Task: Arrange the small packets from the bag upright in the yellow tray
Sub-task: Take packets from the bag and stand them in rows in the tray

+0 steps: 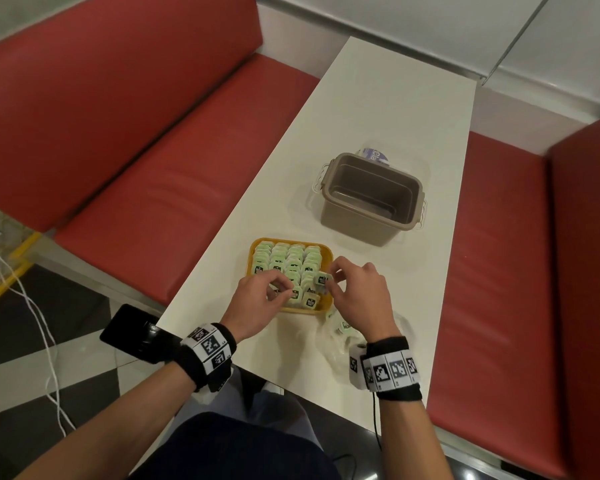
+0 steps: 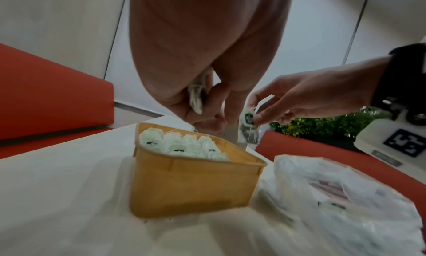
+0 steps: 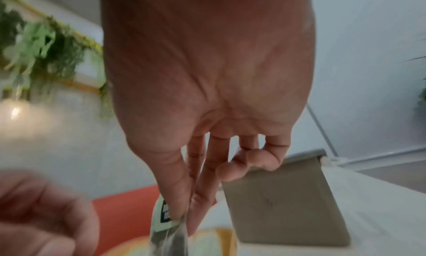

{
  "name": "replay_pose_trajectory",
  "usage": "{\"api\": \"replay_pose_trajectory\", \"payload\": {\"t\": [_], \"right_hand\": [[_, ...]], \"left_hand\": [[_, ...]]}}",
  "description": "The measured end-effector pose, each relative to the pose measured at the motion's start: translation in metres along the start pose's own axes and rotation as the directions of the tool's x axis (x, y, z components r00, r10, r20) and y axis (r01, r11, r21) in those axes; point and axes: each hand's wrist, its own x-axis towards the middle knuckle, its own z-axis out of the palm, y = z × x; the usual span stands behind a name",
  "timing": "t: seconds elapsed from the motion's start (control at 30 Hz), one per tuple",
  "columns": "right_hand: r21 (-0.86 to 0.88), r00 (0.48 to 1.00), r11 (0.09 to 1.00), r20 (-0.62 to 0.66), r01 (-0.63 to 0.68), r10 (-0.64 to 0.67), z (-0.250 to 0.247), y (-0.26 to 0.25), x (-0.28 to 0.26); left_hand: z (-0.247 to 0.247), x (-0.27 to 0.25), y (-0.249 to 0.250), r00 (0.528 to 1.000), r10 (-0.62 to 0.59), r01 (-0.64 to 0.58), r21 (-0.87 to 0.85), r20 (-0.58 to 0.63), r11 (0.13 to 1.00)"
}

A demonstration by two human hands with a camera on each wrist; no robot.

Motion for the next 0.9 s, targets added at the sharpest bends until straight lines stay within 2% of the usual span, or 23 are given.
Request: {"api": "replay_pose_trajectory", "payload": {"t": [0.17, 0.3, 0.57, 0.77, 0.9], "right_hand": [[-0.225, 0.987, 0.974, 0.157, 0.007, 0.029, 0.033, -0.007, 0.005], [-0.350, 0.972, 0.936, 0.230, 0.035, 0.049, 0.045, -0.016, 0.003], [-0.354, 0.987, 0.934, 0.125, -0.048, 0.098, 0.042, -0.016, 0.014], [-0.419, 0.967, 0.905, 0.194, -0.073, 0.167, 0.051, -0.013, 0.027], [-0.378, 0.965, 0.917, 0.165, -0.127, 0.202, 0.061, -0.009, 0.029]], "left_hand": [[0.008, -0.004, -0.019, 0.997, 0.004, -0.019, 0.184, 0.081, 0.983], [0.013, -0.006, -0.025, 0.995, -0.008, -0.019, 0.272, 0.097, 0.962], [0.014, -0.008, -0.032, 0.994, 0.016, -0.046, 0.284, 0.108, 0.958], [0.016, -0.008, -0.037, 0.994, 0.008, -0.040, 0.288, 0.111, 0.957], [0.016, -0.009, -0.039, 0.993, 0.005, -0.040, 0.290, 0.119, 0.956]]}}
